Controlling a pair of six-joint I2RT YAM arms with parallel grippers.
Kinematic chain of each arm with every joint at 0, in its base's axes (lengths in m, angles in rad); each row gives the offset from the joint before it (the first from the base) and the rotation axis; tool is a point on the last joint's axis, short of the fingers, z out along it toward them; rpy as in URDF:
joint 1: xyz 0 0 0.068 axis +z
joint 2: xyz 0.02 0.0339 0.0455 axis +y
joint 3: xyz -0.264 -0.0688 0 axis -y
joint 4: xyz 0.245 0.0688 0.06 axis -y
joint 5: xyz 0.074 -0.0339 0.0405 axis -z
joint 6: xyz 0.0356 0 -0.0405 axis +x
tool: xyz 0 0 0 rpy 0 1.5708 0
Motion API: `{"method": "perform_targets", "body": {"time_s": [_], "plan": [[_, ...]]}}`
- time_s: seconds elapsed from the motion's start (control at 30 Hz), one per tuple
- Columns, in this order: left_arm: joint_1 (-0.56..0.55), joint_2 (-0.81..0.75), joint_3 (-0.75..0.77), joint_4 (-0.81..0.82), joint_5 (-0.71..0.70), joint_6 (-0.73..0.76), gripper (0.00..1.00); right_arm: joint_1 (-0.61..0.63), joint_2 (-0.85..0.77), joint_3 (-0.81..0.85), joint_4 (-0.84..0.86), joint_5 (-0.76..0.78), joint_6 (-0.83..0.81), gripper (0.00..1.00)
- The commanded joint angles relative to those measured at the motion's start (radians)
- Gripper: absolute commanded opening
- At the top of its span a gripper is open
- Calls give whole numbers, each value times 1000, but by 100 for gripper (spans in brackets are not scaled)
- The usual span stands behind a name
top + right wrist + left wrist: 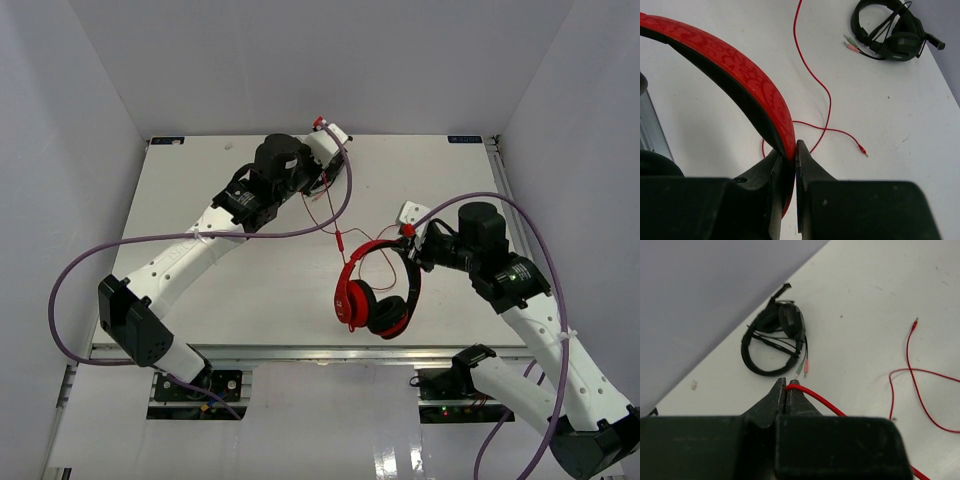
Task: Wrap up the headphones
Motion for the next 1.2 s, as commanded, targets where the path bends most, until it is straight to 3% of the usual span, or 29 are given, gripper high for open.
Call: {"method": "perform_targets", "body": {"time_s": [0.0, 0.23, 0.5, 0.63, 0.83, 1.0, 1.17], "plan": [[25, -87, -81, 55, 75, -85, 0, -22, 2, 106, -22, -132, 71, 8], [28, -254, -379, 246, 261, -261, 0, -76, 38, 211, 4, -113, 200, 8], [26, -344, -709, 681, 477, -548, 12, -201, 135, 343, 91, -186, 480, 8], [14, -309, -762, 847, 531, -650, 19, -255, 193, 387, 123, -232, 625, 8], [-44, -215, -779, 954, 537, -692, 33, -334, 239, 414, 185, -310, 807, 8], [-86, -143, -791, 1010, 535, -705, 35, -377, 254, 413, 232, -351, 915, 8], [-102, -111, -830, 1072, 529, -722, 38, -405, 252, 429, 234, -297, 932, 8]]}}
